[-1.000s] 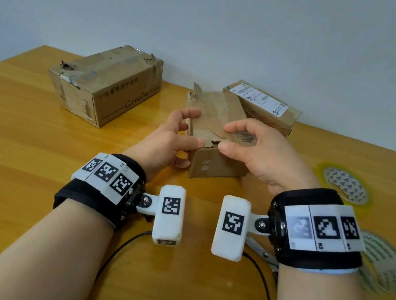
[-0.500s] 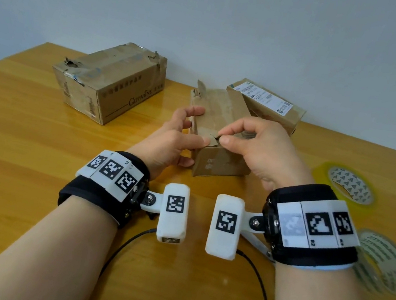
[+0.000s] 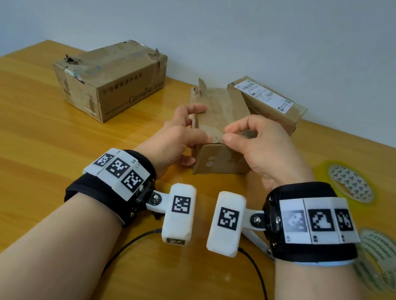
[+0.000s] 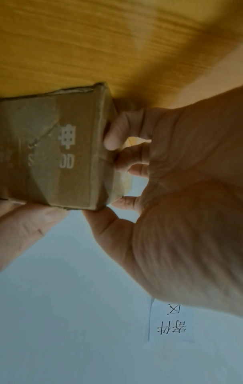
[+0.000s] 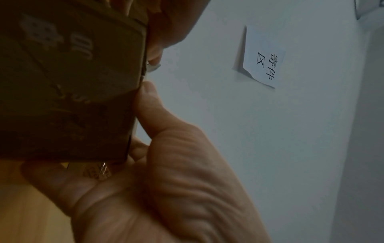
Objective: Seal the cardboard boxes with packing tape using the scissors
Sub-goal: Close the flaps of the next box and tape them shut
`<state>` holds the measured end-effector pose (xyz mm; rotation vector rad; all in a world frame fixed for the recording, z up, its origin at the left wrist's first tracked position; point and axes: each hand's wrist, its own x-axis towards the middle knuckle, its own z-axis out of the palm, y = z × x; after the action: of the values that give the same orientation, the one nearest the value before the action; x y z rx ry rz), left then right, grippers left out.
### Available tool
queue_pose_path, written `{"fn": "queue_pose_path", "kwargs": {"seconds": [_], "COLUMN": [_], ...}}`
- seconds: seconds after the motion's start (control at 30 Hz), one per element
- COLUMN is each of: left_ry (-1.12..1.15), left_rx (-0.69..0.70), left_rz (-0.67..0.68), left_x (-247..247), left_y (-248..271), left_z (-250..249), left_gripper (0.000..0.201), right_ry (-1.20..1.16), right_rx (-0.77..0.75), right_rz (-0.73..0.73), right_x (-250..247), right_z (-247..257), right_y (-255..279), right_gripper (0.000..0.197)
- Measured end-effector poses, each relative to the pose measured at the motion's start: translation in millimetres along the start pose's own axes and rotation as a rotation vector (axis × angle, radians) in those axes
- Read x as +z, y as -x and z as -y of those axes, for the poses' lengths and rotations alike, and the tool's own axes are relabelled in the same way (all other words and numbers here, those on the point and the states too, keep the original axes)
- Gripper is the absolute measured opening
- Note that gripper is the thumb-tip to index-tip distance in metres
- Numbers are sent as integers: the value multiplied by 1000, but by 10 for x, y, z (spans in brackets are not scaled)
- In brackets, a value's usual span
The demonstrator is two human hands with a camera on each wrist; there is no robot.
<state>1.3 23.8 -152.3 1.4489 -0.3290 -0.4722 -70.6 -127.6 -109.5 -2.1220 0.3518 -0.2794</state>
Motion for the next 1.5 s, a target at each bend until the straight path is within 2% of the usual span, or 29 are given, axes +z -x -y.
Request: {"fn": "queue_pose_path", "kwargs": {"seconds": [0.2, 0.43, 0.6, 0.77, 0.93, 1.07, 1.3, 1.43, 1.5], "left_ry": [-119, -116, -138, -214, -248, -263, -246, -229, -224], "left_rx": [-18, -59, -94, -152, -183, -196, -244, -234, -228], "left_rz": [-90, -120, -156, -133, -127, -118, 0, -42, -67], "left_x": [88, 117, 151, 166, 202, 215, 34, -24, -46], "left_y": [-75, -112, -137, -165, -177, -167, -123, -112, -108], "left_z": [38, 9, -30, -136, -214, -242, -331, -383, -395], "left_gripper": [69, 70, 67, 71, 76, 77, 57, 43, 43], "right_ry": [15, -96, -79, -107, -80, -95, -220, -196, -197], "right_rx": [12, 90, 50, 73, 102, 120, 180, 213, 227], "right_rz": [17, 9, -12, 16, 14, 11, 42, 22, 35], "right_x": [18, -8, 34, 26, 87, 98, -69, -73, -73], "right_z": [-44, -60, -78, -88, -52, -63, -59, -40, -37], "right_y": [-21, -42, -79, -83, -106, -119, -101, -88, -77], "right_gripper": [10, 4, 16, 7, 20, 22, 19, 17, 19]}}
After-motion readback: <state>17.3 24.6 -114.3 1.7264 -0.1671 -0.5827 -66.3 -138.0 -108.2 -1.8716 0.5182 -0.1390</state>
